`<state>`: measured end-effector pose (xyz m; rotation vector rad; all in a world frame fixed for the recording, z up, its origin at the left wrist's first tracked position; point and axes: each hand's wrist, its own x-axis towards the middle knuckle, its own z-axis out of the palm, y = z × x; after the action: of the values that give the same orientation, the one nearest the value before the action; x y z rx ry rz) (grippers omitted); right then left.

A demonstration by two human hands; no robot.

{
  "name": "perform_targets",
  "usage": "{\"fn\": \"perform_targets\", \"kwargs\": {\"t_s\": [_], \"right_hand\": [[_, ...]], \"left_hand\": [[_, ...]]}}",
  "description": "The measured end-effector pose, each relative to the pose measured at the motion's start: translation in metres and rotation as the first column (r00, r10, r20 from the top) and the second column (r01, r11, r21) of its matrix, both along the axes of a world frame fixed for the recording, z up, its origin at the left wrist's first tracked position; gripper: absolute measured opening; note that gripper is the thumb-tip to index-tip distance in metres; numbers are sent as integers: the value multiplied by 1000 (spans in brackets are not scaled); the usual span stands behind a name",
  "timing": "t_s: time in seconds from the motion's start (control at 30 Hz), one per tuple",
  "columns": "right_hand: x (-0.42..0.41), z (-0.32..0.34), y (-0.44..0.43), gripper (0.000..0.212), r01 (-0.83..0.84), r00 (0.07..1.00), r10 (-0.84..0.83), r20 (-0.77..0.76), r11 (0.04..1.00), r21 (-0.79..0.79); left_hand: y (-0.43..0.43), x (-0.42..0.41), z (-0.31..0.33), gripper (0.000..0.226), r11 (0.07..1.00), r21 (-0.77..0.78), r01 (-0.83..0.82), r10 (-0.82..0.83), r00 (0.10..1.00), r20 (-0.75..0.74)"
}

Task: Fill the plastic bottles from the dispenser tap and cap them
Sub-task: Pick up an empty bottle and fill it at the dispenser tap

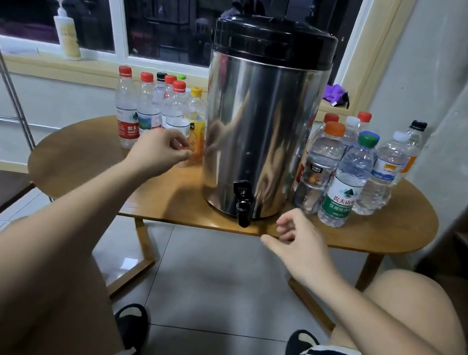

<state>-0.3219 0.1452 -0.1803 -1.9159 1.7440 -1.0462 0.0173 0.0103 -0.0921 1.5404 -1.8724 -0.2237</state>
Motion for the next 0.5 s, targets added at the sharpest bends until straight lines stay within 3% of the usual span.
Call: {"fn": "perform_targets", "kwargs": {"t_s": [0.17,0.33,0.5], "right_hand": [[6,-12,-7,38,-78,997,78,-20,997,15],[8,-16,-9,37,-129,991,130,-39,991,39],[8,-15,-9,37,-141,988,144,-49,988,64]], "left_hand": [[-54,19,16,51,970,73,-233,243,949,-202],[-78,15,0,84,938,79,-339,348,909,-228],[-95,13,-14,91,919,147,-365,393,878,-274]]}}
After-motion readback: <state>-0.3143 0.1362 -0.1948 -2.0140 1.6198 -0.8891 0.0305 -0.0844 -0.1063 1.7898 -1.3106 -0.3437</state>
